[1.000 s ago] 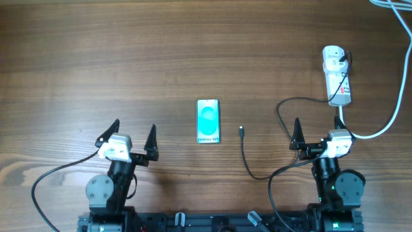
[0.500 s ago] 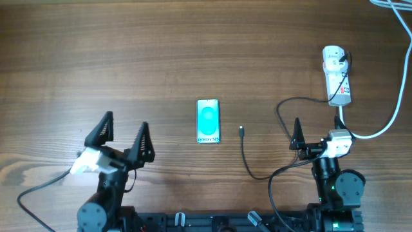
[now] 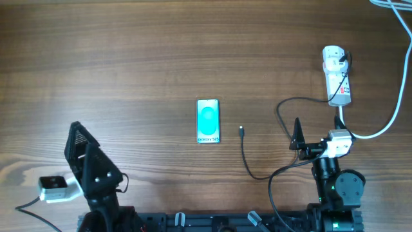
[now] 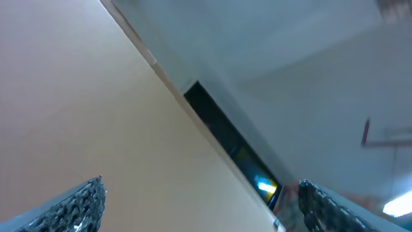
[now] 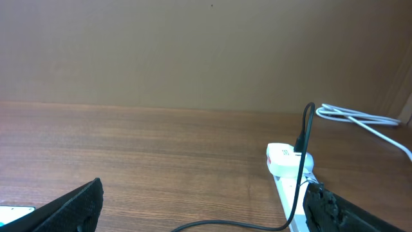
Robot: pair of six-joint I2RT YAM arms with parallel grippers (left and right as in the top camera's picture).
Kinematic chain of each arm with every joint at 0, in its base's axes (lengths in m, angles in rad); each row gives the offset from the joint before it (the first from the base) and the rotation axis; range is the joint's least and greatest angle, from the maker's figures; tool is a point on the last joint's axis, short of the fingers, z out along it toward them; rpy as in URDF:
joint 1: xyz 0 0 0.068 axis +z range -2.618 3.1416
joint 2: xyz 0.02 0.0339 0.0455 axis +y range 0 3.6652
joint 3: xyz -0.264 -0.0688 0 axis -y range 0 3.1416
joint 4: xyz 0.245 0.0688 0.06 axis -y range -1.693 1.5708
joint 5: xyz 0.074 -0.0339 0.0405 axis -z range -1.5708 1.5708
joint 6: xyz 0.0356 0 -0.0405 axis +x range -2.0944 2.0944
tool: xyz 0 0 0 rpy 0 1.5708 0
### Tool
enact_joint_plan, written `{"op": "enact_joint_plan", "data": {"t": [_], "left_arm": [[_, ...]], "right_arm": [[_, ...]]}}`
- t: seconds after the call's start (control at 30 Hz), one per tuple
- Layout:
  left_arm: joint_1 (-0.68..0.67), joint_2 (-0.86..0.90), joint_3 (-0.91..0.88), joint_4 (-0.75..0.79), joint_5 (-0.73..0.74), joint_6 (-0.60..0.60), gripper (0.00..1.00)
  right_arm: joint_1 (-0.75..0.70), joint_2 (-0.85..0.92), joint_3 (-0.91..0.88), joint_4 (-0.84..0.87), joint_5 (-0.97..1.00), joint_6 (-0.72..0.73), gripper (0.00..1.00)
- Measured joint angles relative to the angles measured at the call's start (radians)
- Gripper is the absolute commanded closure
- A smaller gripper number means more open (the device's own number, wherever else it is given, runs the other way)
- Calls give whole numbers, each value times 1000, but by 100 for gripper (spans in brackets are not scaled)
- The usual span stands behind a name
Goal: Plug charger to phone and switch on socket
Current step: 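Raise the left arm and move its gripper over the phone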
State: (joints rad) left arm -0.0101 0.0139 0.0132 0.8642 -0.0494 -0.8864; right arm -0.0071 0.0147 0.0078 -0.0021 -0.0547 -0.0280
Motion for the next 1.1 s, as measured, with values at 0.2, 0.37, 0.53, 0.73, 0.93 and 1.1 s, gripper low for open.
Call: {"op": "enact_joint_plan", "data": {"t": [0.2,0.37,0.53,0.73,0.93,1.1], "left_arm": [[0,19,61,-12,-35,-54,0],[0,92,133,-19,-31,-58,0],[0,207,300,-190,113,58,0],[0,537,885,-1138,302,311,0],[0,882,1403,-1718,393,433,0],[0,1023,1535,-1831,528,460,1]], "right_arm": [[0,0,0,0,0,0,0],[0,0,0,0,0,0,0],[0,0,0,0,0,0,0],[0,-1,0,-2,0,0,0],[0,-1,0,0,0,0,0],[0,-1,0,0,0,0,0]]}}
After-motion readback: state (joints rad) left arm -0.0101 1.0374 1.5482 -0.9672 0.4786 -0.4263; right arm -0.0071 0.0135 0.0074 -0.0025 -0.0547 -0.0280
